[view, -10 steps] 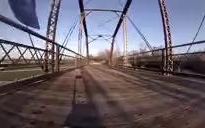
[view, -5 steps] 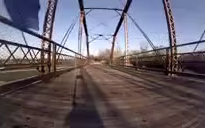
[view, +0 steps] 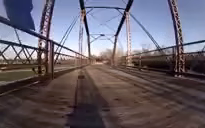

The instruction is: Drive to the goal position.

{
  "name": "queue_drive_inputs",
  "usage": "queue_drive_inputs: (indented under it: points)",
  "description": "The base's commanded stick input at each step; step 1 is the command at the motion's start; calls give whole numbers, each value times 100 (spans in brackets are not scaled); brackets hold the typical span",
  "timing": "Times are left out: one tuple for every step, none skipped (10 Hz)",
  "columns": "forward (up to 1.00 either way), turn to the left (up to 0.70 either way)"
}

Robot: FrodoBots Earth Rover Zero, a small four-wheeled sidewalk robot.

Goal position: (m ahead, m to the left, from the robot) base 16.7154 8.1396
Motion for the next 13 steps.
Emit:
queue_drive_inputs:
  points:
    - [70,0]
    - [70,0]
    - [70,0]
    - [70,0]
    - [60,0]
    - [45,0]
    - [45,0]
    - [45,0]
    - [45,0]
    - [45,0]
    - [45,0]
    - [45,0]
    - [45,0]
